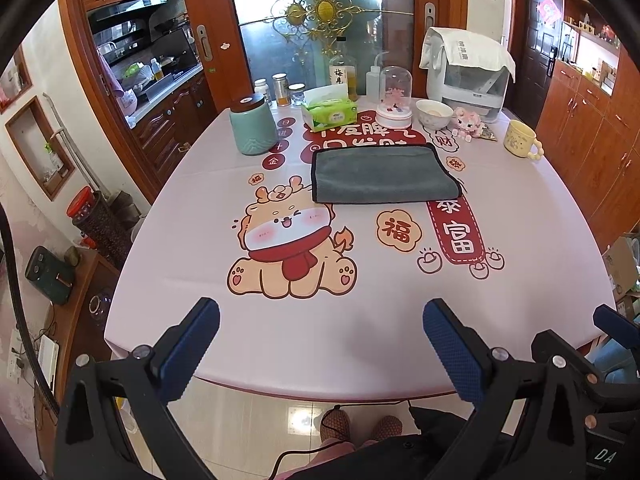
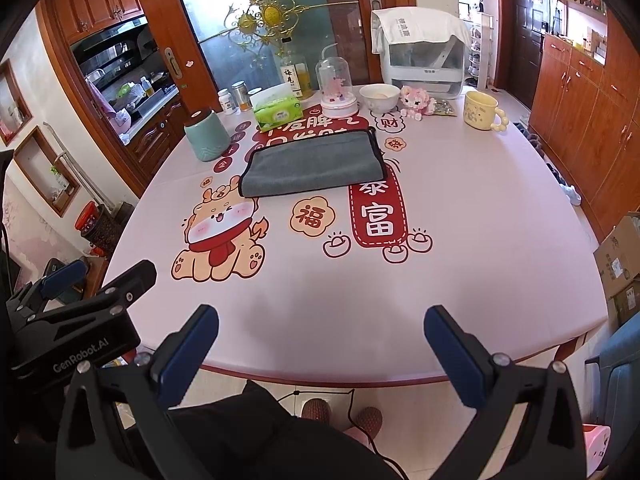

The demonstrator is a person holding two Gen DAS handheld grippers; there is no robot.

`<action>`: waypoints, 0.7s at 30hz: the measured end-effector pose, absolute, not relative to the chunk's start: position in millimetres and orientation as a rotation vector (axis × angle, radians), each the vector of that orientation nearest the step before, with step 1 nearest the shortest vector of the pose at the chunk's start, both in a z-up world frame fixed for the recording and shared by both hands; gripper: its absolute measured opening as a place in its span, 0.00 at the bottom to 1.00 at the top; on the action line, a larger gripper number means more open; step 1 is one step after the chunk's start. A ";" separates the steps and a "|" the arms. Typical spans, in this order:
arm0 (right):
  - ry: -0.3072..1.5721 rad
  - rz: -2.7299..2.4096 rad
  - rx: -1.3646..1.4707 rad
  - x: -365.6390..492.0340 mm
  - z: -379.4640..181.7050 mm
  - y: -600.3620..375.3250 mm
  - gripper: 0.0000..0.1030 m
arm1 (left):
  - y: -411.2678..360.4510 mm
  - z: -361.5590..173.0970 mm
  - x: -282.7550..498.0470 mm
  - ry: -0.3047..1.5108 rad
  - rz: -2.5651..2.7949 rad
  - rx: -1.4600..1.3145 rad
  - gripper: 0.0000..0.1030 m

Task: Fold towel

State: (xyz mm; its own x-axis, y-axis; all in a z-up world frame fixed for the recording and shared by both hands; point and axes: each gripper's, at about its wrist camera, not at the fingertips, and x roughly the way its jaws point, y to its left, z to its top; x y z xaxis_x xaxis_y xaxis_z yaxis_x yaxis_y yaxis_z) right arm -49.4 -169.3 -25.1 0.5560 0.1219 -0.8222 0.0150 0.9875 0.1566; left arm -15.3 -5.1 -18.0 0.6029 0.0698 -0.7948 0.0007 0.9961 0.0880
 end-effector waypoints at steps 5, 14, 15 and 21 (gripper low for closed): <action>0.981 0.064 0.152 -48.7 -24.8 -169.5 1.00 | -5.9 -17.9 -14.7 0.925 0.040 0.083 0.98; 0.988 0.064 0.154 -47.7 -27.4 -170.3 1.00 | -5.6 -18.1 -14.3 0.926 0.039 0.083 0.98; 0.988 0.064 0.154 -47.5 -27.2 -170.2 1.00 | -5.7 -18.0 -14.5 0.927 0.040 0.084 0.98; 0.992 0.064 0.154 -45.2 -28.5 -168.2 1.00 | -4.9 -18.4 -14.4 0.929 0.041 0.082 0.98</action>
